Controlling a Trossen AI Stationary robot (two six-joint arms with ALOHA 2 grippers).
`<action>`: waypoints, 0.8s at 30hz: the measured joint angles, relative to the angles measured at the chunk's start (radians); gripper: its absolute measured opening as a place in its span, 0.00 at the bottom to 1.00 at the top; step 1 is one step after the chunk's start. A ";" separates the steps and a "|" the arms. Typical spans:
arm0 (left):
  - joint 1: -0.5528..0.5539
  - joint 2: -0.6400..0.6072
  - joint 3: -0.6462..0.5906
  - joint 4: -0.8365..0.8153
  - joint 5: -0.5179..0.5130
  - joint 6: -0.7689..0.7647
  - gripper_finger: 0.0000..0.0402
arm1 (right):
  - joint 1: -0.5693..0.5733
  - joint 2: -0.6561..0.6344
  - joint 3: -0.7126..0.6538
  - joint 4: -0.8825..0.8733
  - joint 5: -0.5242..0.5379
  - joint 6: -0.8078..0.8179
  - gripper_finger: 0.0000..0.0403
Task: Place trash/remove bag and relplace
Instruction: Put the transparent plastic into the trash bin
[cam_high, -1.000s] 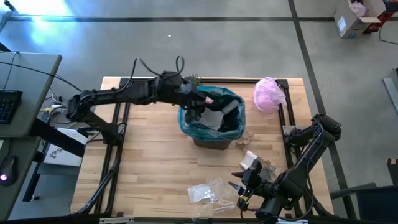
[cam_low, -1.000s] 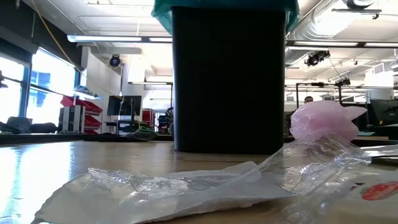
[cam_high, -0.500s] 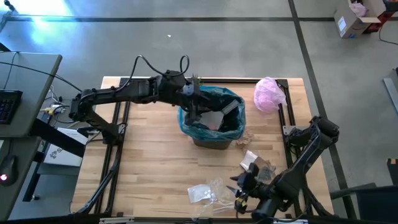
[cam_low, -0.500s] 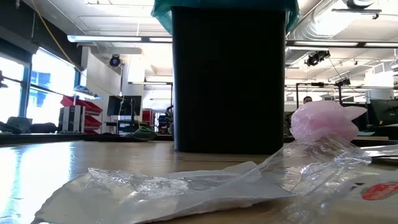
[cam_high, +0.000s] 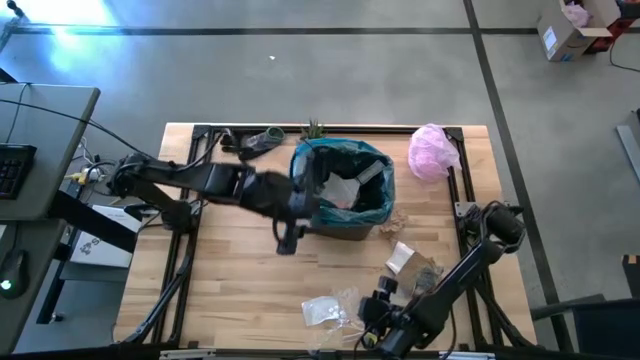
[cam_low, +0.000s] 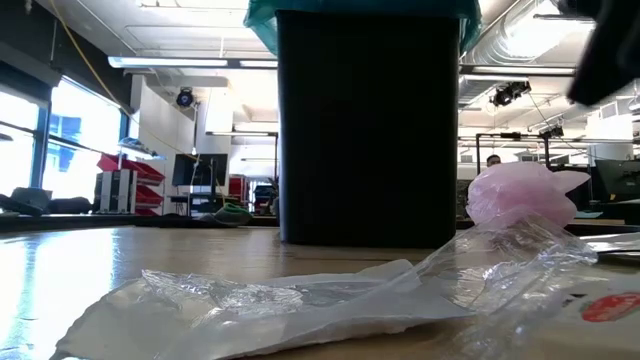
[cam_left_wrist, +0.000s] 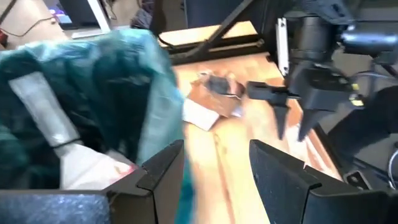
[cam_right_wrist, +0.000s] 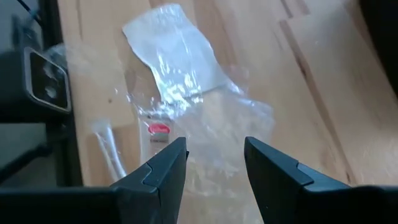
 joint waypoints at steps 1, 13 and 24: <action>-0.022 -0.001 -0.004 -0.004 -0.018 -0.012 0.41 | -0.002 0.009 0.000 -0.001 -0.002 0.004 0.37; -0.277 0.027 -0.016 -0.021 -0.277 -0.112 0.41 | -0.022 0.060 0.000 0.070 -0.091 -0.033 0.37; -0.400 0.197 -0.016 -0.038 -0.332 -0.204 0.41 | -0.089 0.061 0.000 0.324 -0.078 -0.283 0.37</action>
